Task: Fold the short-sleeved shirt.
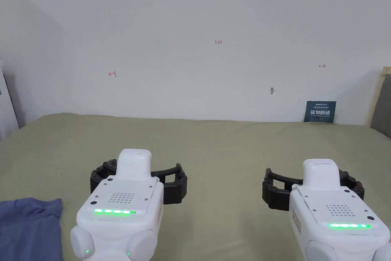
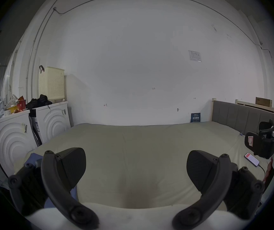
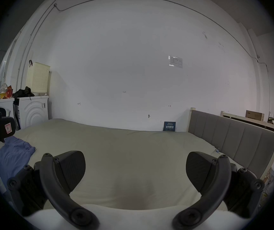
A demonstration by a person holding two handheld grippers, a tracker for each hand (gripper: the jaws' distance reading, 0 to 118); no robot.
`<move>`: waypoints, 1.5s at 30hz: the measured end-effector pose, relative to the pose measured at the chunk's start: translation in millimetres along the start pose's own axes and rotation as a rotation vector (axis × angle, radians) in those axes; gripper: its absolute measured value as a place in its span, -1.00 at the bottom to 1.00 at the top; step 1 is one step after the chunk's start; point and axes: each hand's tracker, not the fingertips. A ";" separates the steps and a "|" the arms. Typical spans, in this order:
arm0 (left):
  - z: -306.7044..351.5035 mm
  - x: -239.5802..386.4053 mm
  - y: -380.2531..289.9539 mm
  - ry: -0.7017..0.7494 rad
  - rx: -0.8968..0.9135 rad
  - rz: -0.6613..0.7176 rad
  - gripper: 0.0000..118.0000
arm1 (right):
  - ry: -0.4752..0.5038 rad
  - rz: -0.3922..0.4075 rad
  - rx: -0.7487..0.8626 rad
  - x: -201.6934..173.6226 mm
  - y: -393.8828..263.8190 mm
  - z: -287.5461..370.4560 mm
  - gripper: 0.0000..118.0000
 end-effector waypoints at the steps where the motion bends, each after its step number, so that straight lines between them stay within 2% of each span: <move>1: 0.1 0.1 0.2 0.001 -0.001 -0.001 1.00 | -0.001 -0.001 -0.002 0.0 0.2 -0.4 1.00; 8: -1.7 -0.6 1.7 0.001 -0.016 -0.007 1.00 | -0.003 0.012 -0.011 -1.8 5.9 -1.7 0.95; 9: -2.5 -0.9 2.1 -0.003 -0.026 -0.008 0.92 | -0.007 0.017 -0.008 -2.0 6.5 -1.7 0.74; 10: -3.4 -0.9 3.3 -0.014 -0.029 -0.009 0.63 | -0.026 0.043 0.008 -3.8 7.3 -3.4 0.29; 11: -5.8 0.4 3.7 -0.002 -0.031 -0.018 -0.12 | -0.068 0.084 0.013 -5.7 8.1 -6.8 -0.47; 12: -10.2 0.3 2.7 0.069 -0.023 -0.033 -0.98 | -0.116 0.095 0.014 -7.3 7.9 -12.1 -1.00; 14: -9.1 -4.4 5.6 0.017 -0.030 -0.008 -1.00 | -0.053 0.031 0.014 1.7 3.6 -20.8 -1.00; 15: -8.4 -6.5 6.2 0.013 -0.032 0.005 -1.00 | -0.053 0.018 -0.006 4.1 2.7 -23.8 -1.00; 20: -6.5 -7.4 3.9 0.021 -0.030 -0.002 -0.99 | -0.053 0.053 -0.001 -0.5 6.6 -15.5 -1.00; 24: -6.3 -14.1 4.1 0.037 -0.029 -0.015 -0.99 | -0.036 0.042 -0.003 -9.1 12.4 -12.0 -1.00; 29: 1.9 -49.8 6.3 0.115 -0.025 -0.024 -0.98 | 0.042 0.061 0.002 -44.1 20.7 -18.5 -1.00; 33: 19.2 -108.5 6.0 0.262 -0.038 -0.021 -0.97 | 0.199 0.058 -0.014 -105.6 20.0 -27.5 -1.00; 40: 80.1 -222.5 -3.0 0.569 -0.083 0.015 -0.97 | 0.524 0.038 -0.013 -245.3 19.2 -22.8 -1.00; 45: 124.1 -270.6 -12.5 0.713 -0.120 0.039 -0.96 | 0.685 0.031 -0.012 -318.2 23.6 -9.0 -1.00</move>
